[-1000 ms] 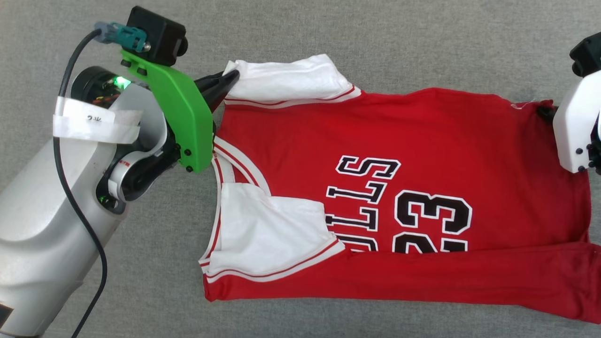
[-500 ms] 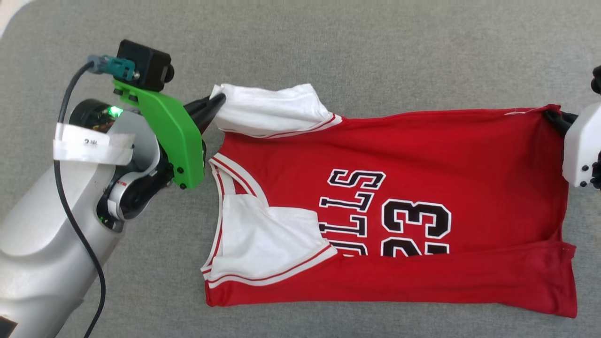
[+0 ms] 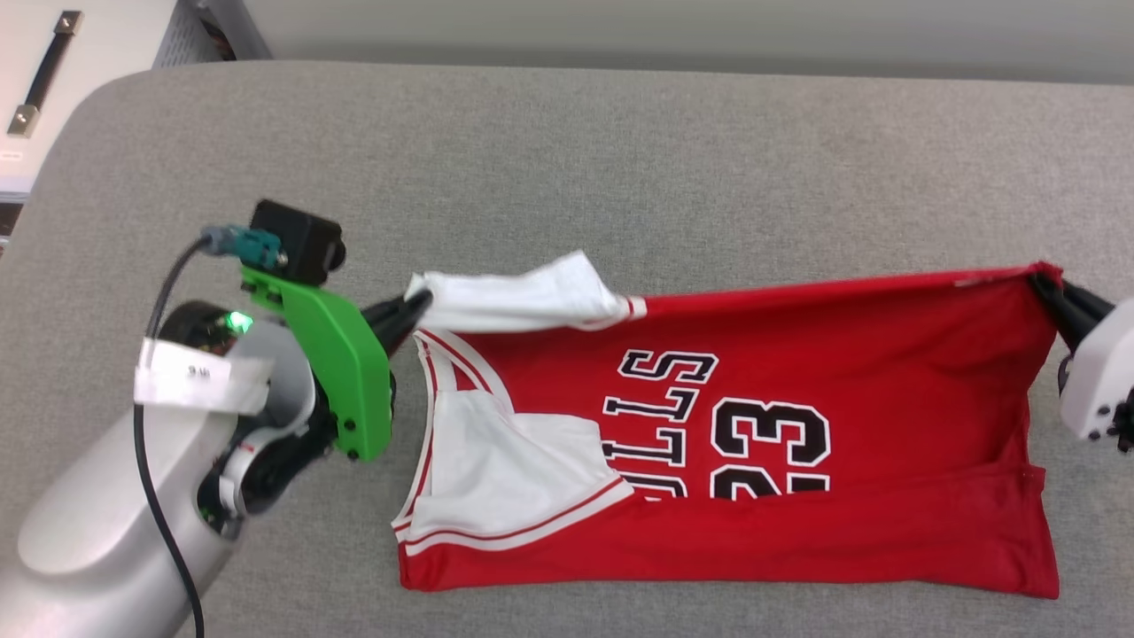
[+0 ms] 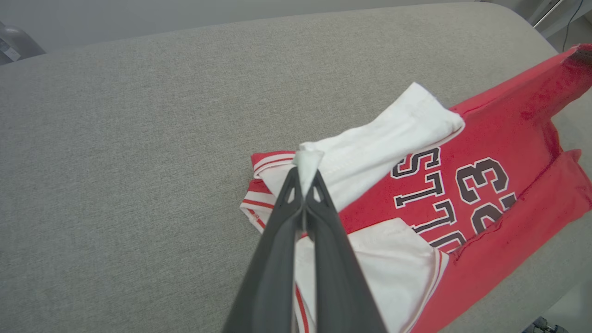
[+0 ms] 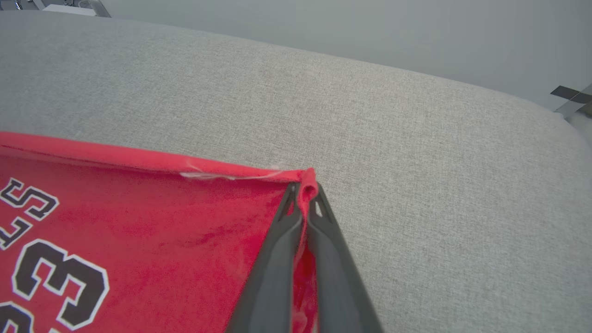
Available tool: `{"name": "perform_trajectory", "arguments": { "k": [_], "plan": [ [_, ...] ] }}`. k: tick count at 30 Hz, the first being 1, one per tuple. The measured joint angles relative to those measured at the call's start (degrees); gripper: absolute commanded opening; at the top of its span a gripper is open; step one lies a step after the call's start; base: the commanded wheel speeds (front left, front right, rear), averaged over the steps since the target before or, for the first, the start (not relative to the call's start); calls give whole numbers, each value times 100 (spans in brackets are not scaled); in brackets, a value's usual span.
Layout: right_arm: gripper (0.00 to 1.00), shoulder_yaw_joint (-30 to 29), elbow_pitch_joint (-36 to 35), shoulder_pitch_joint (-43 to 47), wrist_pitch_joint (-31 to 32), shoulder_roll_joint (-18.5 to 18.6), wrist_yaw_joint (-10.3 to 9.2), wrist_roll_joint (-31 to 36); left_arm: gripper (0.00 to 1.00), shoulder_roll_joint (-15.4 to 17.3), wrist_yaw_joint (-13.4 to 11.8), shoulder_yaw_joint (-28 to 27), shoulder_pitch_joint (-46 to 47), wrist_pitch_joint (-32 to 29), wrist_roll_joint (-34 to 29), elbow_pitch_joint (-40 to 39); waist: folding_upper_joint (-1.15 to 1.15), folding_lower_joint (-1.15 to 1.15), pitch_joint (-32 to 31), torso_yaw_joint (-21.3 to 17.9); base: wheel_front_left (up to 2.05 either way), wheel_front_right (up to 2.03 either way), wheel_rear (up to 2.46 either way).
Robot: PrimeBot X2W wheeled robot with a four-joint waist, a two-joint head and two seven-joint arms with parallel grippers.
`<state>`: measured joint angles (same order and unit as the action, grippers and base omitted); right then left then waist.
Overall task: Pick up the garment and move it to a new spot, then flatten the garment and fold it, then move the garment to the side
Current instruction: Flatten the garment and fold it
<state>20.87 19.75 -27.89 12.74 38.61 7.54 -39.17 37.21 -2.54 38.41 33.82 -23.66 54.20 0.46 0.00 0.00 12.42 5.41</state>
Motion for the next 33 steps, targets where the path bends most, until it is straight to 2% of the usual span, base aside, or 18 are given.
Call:
{"name": "perform_trajectory", "arguments": {
  "k": [9,17,26,33],
  "plan": [
    [0,-78,-357,1051,-437,-3,0,-86,0,311,-281,209,-992,51,84,-444,0,0,-284,13,0,0,0],
    [0,-10,-667,1722,-407,154,-1,-154,0,460,-309,642,-1603,-60,19,-545,0,0,-349,-22,0,0,0],
    [0,275,-876,1996,-234,383,-1,-130,0,359,-272,942,-1625,1,-267,-151,0,0,-365,-67,0,0,0],
    [0,508,-855,1996,-242,506,0,190,0,86,-171,1066,-1623,144,-324,291,0,0,-330,-99,0,0,0]
  ]
}}
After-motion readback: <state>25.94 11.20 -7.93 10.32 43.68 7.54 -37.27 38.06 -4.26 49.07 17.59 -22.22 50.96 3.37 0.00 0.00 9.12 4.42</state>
